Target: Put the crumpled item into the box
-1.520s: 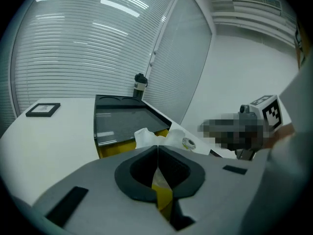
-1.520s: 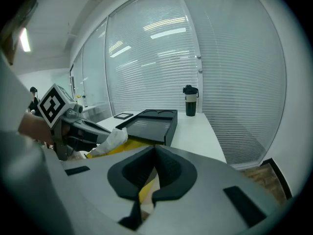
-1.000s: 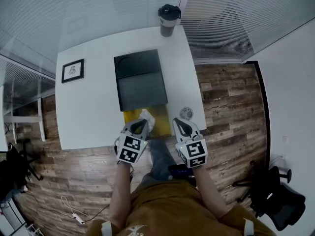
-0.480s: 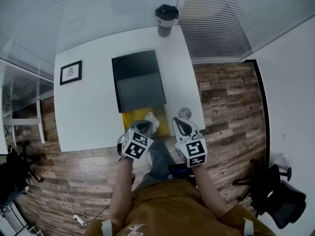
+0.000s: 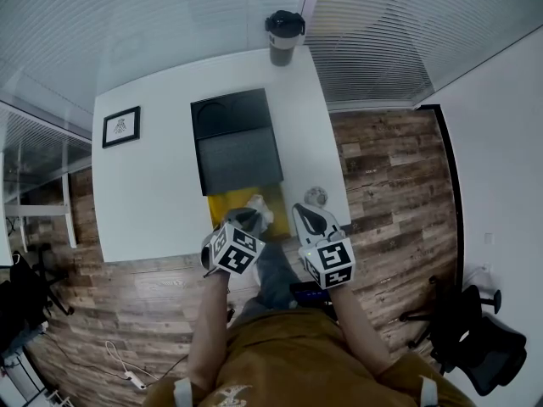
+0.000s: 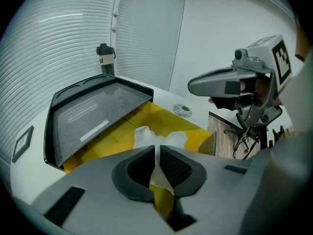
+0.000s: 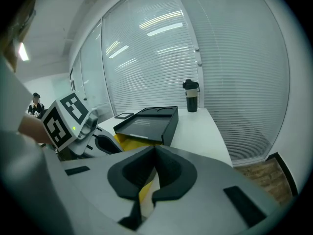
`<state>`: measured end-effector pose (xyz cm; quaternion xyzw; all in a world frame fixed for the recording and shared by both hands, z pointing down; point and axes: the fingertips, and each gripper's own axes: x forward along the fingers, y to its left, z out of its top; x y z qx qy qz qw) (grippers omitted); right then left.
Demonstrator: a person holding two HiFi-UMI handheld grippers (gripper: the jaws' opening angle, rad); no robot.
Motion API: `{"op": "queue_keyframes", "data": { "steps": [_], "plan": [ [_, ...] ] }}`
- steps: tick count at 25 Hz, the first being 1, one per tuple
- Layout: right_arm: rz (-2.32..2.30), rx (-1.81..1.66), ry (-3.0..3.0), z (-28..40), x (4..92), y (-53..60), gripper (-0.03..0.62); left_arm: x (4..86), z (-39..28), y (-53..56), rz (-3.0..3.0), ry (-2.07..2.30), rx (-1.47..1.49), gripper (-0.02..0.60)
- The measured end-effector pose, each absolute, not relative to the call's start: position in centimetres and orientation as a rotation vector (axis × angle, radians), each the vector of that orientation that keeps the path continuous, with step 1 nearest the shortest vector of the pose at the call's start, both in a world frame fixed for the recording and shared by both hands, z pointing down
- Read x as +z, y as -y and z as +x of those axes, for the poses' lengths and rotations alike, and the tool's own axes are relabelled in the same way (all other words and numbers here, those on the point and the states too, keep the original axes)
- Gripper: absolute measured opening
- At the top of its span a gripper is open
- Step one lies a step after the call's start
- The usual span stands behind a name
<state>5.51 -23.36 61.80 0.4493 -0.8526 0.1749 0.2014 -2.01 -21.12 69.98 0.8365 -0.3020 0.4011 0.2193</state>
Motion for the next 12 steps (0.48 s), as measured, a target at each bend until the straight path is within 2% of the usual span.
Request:
{"op": "queue_keyframes", "data": {
  "steps": [3, 12],
  "plan": [
    [1.255, 0.485, 2.382, 5.7, 61.6, 23.5, 0.012, 70.2, -1.9, 21.2, 2.318, 0.836, 1.112, 0.064],
    [1.278, 0.462, 2.39, 6.6, 60.4, 23.3, 0.012, 69.6, -2.3, 21.2, 2.301, 0.859, 1.076, 0.086]
  ]
}}
